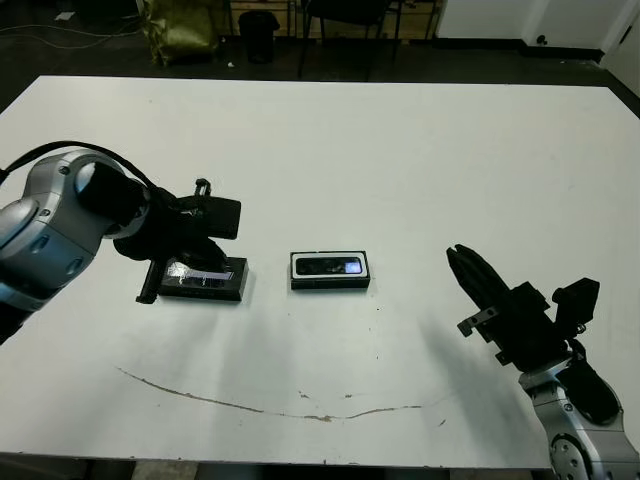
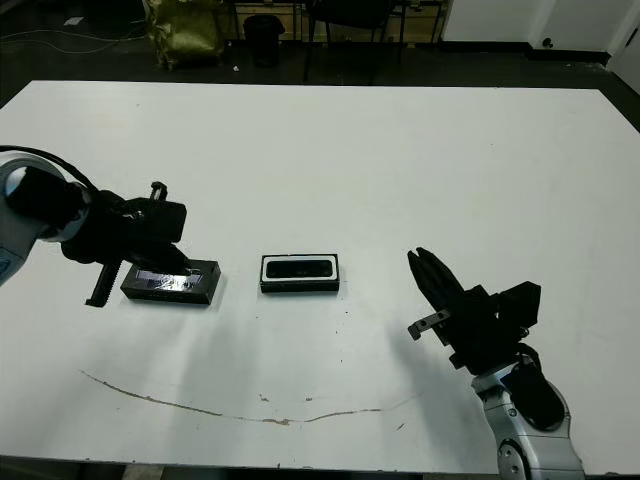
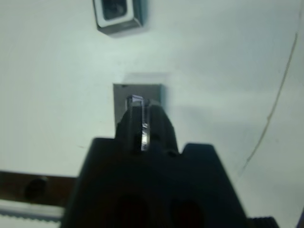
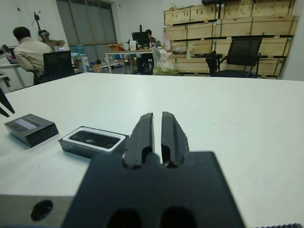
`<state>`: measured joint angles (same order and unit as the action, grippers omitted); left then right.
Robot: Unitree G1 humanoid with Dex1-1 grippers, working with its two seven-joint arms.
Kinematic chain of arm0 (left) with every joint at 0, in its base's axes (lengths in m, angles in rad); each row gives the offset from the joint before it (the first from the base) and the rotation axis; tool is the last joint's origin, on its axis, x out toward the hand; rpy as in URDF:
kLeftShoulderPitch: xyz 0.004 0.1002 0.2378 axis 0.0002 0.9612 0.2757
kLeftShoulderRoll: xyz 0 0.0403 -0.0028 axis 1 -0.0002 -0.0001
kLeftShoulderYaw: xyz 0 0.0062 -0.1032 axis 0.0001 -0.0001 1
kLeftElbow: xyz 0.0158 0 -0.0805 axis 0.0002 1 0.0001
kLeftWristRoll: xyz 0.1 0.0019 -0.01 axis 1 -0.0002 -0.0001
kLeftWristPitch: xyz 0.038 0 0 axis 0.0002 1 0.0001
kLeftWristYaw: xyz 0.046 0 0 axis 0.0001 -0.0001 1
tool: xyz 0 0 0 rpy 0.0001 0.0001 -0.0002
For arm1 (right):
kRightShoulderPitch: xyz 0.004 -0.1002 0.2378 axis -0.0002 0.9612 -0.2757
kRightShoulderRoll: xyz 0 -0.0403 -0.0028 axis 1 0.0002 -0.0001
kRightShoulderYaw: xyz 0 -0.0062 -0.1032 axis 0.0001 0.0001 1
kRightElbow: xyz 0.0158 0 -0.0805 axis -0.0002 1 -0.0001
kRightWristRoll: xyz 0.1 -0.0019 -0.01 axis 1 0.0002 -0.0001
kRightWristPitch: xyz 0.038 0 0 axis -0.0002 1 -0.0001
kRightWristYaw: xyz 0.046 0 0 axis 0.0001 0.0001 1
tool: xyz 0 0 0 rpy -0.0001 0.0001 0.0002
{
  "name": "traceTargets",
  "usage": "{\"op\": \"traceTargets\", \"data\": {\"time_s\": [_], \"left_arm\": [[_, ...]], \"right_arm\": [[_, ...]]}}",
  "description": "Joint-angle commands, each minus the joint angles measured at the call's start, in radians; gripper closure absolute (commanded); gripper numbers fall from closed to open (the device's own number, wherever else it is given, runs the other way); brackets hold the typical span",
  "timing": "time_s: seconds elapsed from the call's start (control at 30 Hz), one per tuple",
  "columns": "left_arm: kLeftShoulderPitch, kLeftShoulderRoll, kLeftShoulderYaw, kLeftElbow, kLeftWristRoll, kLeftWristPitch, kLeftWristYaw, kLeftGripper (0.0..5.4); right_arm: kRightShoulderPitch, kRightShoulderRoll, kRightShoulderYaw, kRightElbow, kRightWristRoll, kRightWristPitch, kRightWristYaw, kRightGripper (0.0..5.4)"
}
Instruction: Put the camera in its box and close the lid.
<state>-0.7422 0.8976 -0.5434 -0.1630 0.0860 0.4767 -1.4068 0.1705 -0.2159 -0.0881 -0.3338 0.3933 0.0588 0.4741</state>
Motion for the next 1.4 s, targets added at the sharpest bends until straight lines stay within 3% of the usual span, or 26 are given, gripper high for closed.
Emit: {"op": "traceTargets", "data": {"time_s": [0.03,0.17,0.63,1.07,1.4], "left_arm": [[0.018,-0.003,-0.012,0.025,0.013,-0.029,-0.030,5.40],[0.028,-0.012,-0.005,0.046,0.000,-0.050,-0.056,5.40],[0.050,-0.039,-0.007,0.088,0.000,-0.102,-0.099,5.40],[0.096,-0.047,-0.056,0.099,0.070,-0.196,-0.111,5.40],[0.110,-0.060,-0.086,0.035,0.158,-0.116,-0.105,5.40]], "right_arm": [[0.011,-0.011,-0.002,0.010,0.009,0.023,0.001,5.38],[0.006,-0.013,0.001,0.025,-0.010,-0.002,0.004,5.38],[0.018,-0.014,0.001,0.009,0.003,0.030,-0.004,5.38],[0.052,-0.024,-0.004,-0.053,-0.019,0.090,-0.059,5.38],[0.060,-0.023,-0.008,-0.054,-0.017,0.086,-0.059,5.38]]}}
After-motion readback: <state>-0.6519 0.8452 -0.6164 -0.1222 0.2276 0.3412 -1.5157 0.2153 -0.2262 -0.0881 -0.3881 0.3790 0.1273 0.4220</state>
